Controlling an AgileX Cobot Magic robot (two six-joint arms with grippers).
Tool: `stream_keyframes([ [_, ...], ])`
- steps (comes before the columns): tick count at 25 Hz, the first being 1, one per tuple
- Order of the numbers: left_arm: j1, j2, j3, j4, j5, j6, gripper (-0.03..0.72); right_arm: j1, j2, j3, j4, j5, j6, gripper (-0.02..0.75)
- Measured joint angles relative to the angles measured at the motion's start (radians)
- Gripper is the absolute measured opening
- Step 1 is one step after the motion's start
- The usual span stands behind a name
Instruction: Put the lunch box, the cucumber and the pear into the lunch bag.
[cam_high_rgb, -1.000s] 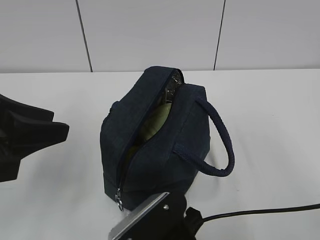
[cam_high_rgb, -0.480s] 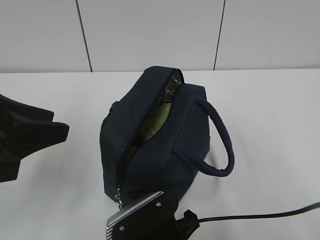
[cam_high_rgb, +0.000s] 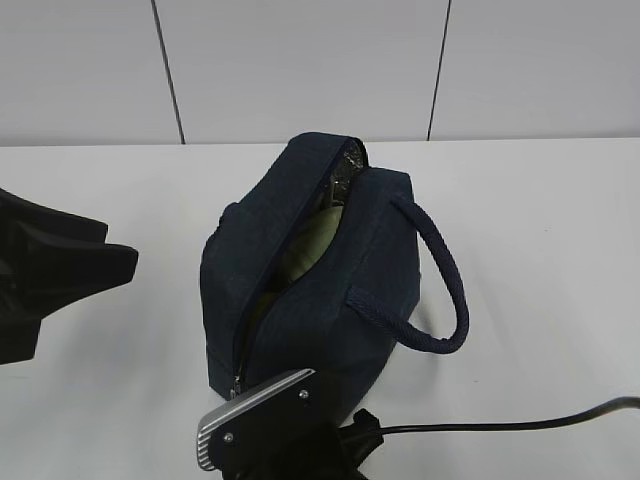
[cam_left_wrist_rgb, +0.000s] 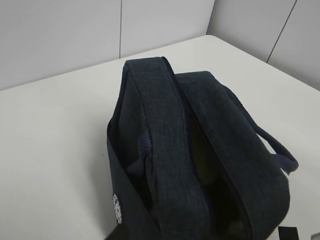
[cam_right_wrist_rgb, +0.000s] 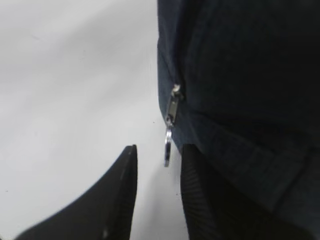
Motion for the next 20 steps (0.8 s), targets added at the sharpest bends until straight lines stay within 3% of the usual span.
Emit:
stream_keyframes([
  [20,0.000,0.000,0.000,0.000,0.001,0.000,0.277,-0.020,0.038,-0.051,0.007,0.021,-0.002,0.242],
])
